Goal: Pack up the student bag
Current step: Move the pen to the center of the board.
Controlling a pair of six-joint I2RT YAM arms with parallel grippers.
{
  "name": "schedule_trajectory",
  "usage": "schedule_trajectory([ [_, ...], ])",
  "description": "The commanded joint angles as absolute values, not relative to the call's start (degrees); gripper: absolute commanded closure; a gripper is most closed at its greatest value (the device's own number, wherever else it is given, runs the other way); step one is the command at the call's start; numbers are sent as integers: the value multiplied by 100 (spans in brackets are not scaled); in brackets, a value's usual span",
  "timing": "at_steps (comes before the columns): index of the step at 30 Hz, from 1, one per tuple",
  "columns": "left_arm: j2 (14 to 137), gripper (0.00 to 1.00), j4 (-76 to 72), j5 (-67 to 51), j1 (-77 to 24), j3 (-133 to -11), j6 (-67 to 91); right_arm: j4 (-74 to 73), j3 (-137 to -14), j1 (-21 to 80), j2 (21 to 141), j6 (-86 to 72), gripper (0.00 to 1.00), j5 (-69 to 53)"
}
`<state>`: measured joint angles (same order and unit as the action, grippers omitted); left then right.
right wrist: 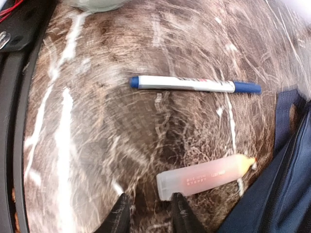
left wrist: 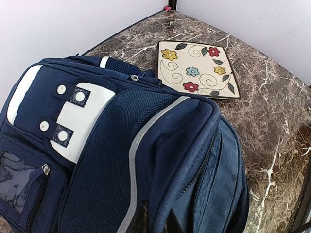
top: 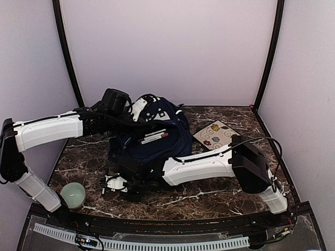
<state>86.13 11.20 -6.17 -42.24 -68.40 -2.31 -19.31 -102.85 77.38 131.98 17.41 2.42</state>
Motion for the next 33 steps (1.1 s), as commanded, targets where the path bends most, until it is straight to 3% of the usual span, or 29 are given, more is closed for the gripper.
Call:
schedule_trajectory([
  [1,8066,98,983,-817,-4238,-6892,-106,-1672,-10641,7721,13406,1068,65,576],
  [8,8016,98,843,-929,-4236,-6719,-1,-1460,-10723,7708,13630,830,59,868],
  [14,7998,98,703,-1031,-4237,-6603,124,-1556,-11118,7501,13897,434,46,682],
  [20,8011,98,707,-1135,-4239,-6612,195,-2035,-11806,7404,14430,347,45,605],
  [27,7949,98,760,-1066,-4237,-6567,176,-2018,-11245,7403,14172,519,45,633],
  [33,7915,98,810,-1041,-4237,-6535,158,-2362,-10557,7409,13633,903,50,436],
])
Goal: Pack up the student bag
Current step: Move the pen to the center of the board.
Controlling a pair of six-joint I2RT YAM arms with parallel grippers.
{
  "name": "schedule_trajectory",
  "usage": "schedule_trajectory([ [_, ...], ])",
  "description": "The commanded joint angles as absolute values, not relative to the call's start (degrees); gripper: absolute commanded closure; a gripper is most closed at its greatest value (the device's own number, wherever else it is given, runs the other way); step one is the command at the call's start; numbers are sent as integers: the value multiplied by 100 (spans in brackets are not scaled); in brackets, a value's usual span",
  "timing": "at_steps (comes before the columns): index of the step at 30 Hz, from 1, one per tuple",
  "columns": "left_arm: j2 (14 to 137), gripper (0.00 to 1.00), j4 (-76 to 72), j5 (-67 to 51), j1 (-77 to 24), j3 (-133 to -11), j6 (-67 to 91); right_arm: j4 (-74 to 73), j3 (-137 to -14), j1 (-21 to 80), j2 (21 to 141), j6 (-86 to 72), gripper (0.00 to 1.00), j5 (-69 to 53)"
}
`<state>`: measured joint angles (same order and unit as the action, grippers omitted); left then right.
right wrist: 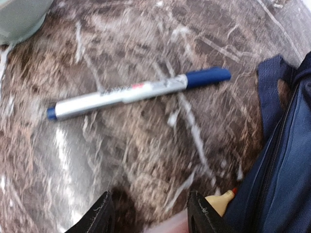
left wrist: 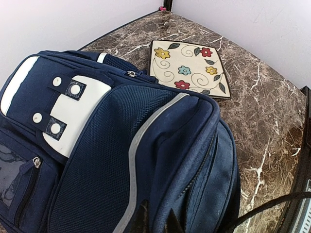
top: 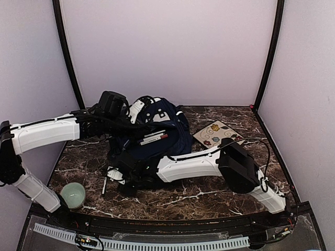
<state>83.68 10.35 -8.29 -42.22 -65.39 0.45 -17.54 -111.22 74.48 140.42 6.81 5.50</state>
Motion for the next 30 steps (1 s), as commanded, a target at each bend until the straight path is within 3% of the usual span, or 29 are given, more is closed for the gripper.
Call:
schedule_trajectory([
  [1,7904,98,814,-1036,-4237,-6520,154,-2350,-10333,7414,13500,962,52,431],
  [12,7953,98,729,-1001,-4237,-6512,149,-2329,-8632,7409,12167,1549,59,330],
  [18,8124,98,675,-1044,-4237,-6683,177,-2263,-8854,7412,11941,1616,60,340],
  [30,8285,98,726,-1100,-4241,-6930,140,-2373,-10001,7367,12897,1367,52,554],
])
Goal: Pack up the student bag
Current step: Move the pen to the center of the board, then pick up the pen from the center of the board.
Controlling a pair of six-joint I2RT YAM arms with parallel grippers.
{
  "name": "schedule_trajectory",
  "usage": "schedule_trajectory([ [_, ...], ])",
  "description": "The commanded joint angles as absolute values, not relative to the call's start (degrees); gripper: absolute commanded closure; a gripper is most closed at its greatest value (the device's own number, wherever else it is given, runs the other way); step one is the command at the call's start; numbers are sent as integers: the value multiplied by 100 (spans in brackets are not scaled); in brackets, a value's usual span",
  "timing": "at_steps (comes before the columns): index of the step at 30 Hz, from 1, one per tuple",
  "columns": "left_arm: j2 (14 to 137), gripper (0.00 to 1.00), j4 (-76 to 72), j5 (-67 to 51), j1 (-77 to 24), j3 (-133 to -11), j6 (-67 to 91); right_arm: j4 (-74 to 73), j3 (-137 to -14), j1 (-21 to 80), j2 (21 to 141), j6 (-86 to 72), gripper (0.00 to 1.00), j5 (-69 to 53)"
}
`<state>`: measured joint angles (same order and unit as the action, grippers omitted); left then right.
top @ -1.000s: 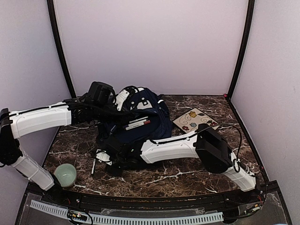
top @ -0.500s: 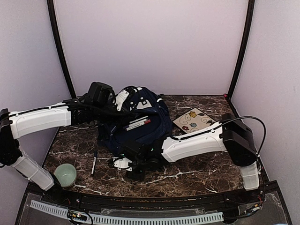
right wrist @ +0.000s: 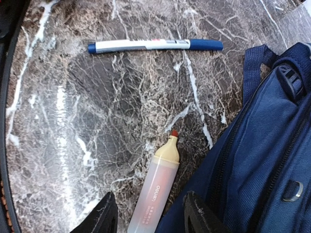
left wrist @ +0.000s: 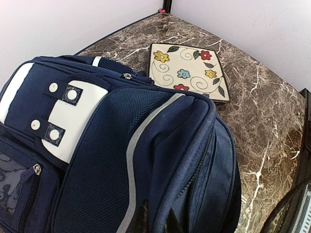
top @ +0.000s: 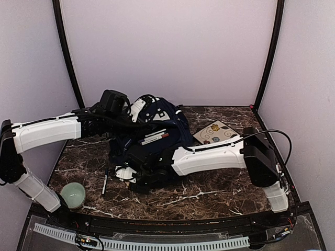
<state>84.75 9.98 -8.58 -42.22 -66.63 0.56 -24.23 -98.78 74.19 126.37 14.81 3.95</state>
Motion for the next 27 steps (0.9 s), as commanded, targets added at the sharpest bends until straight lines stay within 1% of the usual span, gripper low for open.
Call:
schedule_trajectory([
  [1,8273,98,736,-1100,-4240,-6920,141,-2335,-10012,7373,12945,1371,52,644],
  [5,8206,98,713,-1094,-4242,-6821,148,-2471,-10247,7328,13207,1320,50,887],
  [9,8165,98,680,-1086,-4236,-6737,157,-2919,-10614,7262,13560,1183,48,772],
  [12,8171,98,677,-1095,-4244,-6728,150,-3293,-10885,7194,13809,1008,49,325],
  [15,8165,98,685,-1090,-4236,-6739,126,-3583,-10995,7130,13907,928,52,-265],
  [17,8156,98,695,-1088,-4236,-6737,110,-3648,-10811,7121,13802,1006,55,-587],
  [19,8143,98,710,-1076,-4239,-6735,93,-3666,-10560,7123,13638,1086,58,-647],
  [23,8123,98,716,-1051,-4237,-6725,71,-3716,-9955,7136,13232,1305,64,-509],
  [27,8121,98,678,-1047,-4245,-6682,79,-3478,-9088,7134,12650,1527,72,-332],
])
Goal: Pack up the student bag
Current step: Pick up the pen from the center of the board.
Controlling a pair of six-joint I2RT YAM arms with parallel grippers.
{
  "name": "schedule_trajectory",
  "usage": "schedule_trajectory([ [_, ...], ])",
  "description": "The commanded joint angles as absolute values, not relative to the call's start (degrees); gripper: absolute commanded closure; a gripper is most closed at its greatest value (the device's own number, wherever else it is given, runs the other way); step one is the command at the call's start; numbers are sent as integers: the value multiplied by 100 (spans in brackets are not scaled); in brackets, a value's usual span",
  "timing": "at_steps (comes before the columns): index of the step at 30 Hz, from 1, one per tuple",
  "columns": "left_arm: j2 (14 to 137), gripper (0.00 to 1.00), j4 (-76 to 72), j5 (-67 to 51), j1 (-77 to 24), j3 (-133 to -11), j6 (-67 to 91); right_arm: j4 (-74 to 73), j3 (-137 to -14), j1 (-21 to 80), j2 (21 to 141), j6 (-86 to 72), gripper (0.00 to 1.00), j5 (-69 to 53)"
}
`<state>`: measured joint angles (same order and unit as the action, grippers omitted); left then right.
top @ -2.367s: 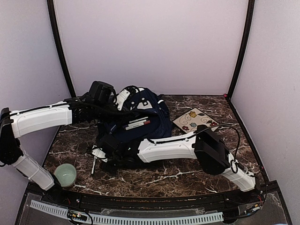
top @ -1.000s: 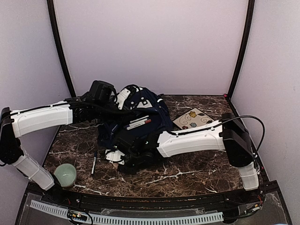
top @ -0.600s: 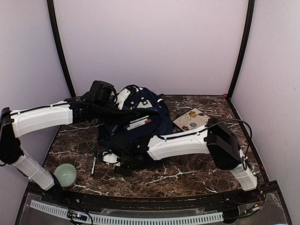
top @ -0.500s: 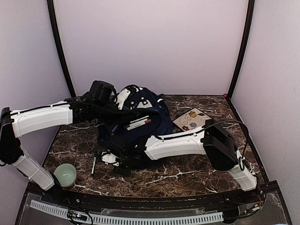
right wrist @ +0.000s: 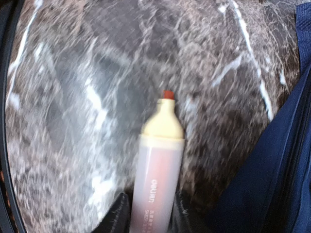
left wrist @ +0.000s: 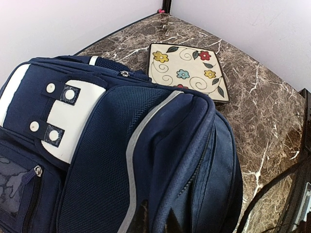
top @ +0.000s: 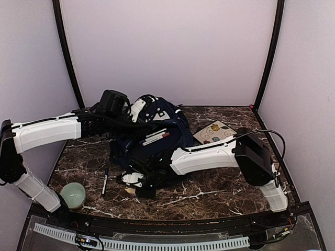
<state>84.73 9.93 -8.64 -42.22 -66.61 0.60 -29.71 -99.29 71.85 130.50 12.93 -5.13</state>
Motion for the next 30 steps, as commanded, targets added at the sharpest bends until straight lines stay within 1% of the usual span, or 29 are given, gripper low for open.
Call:
schedule_trajectory([
  [1,8129,98,676,-1061,-4237,-6676,79,-3465,-8926,7129,12507,1570,74,-324],
  [4,8139,98,659,-1068,-4236,-6671,88,-3446,-8438,7132,12122,1701,79,-222],
  [10,8121,98,703,-1076,-4239,-6667,76,-3364,-7227,7129,11190,2127,83,-13],
  [17,8061,98,778,-989,-4239,-6689,51,-3592,-6013,7028,10130,2784,83,410],
  [20,8027,98,772,-965,-4237,-6660,60,-3692,-5869,6789,9825,3025,80,426],
  [24,7991,98,778,-971,-4236,-6611,81,-3805,-6051,6564,9760,3074,69,214],
  [26,7985,98,793,-952,-4236,-6601,71,-3848,-6177,6557,9844,3023,65,13],
  [30,7981,98,852,-937,-4243,-6609,53,-3948,-6355,6557,10130,2999,63,-199],
])
